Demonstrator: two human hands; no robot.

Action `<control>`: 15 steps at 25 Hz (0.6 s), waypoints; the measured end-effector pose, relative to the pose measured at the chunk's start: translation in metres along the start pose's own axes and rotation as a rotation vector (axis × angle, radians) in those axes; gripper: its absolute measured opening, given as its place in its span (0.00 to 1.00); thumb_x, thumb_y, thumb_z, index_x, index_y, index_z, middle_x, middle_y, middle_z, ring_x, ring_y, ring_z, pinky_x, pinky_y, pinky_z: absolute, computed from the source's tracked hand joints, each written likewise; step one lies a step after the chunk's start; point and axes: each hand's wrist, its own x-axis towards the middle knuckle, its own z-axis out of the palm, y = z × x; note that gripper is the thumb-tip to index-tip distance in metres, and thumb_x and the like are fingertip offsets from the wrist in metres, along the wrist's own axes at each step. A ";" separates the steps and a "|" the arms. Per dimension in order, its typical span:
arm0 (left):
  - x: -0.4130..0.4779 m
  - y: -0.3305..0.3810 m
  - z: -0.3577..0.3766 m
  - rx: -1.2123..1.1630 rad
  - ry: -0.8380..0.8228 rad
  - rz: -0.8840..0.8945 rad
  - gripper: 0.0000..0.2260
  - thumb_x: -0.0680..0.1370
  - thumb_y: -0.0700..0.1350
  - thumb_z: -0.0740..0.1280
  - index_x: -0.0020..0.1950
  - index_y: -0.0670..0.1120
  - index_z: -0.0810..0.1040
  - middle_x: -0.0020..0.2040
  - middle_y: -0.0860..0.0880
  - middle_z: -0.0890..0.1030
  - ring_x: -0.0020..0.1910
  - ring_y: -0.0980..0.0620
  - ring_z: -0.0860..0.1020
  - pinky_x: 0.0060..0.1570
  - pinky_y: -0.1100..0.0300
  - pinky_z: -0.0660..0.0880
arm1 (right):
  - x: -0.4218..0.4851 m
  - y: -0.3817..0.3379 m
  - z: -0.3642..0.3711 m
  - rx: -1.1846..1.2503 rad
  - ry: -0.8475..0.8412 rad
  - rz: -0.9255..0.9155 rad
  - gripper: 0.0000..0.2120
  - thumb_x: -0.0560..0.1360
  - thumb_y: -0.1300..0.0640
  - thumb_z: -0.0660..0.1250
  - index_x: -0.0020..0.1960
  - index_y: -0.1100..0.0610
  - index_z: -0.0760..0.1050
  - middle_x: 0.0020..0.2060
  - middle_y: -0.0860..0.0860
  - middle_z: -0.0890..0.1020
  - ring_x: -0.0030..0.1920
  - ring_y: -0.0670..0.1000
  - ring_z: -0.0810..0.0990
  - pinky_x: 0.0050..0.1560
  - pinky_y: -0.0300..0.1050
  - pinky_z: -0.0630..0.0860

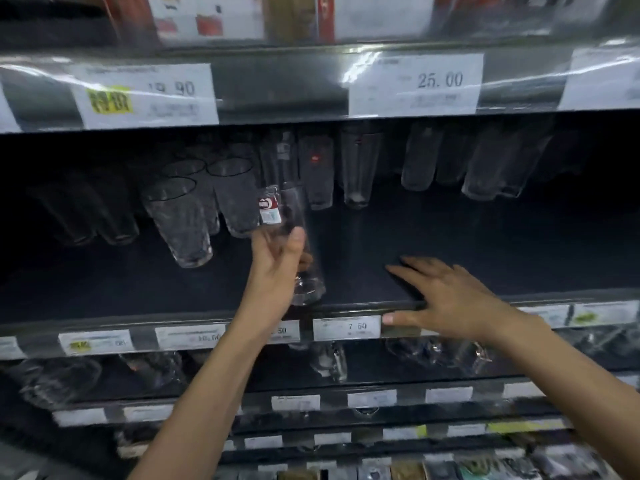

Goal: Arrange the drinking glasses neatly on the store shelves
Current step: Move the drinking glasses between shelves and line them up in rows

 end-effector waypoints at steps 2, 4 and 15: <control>0.003 -0.004 0.014 0.062 0.031 -0.025 0.17 0.72 0.61 0.65 0.57 0.57 0.66 0.50 0.56 0.78 0.51 0.55 0.81 0.58 0.57 0.78 | 0.003 0.016 0.002 -0.047 0.021 -0.050 0.51 0.61 0.18 0.46 0.79 0.40 0.47 0.80 0.44 0.51 0.79 0.49 0.49 0.75 0.53 0.51; 0.007 -0.004 0.023 0.120 0.079 -0.051 0.20 0.74 0.58 0.68 0.61 0.53 0.65 0.51 0.57 0.78 0.54 0.57 0.80 0.52 0.67 0.77 | 0.005 0.022 0.006 -0.063 0.067 -0.088 0.51 0.61 0.17 0.43 0.79 0.41 0.47 0.80 0.44 0.51 0.79 0.49 0.49 0.75 0.53 0.51; 0.040 -0.011 0.017 0.320 0.200 -0.076 0.27 0.71 0.47 0.78 0.63 0.50 0.66 0.53 0.57 0.79 0.52 0.64 0.78 0.49 0.72 0.73 | 0.012 0.028 0.014 -0.103 0.105 -0.125 0.49 0.65 0.18 0.43 0.80 0.42 0.46 0.80 0.45 0.51 0.78 0.49 0.49 0.75 0.53 0.52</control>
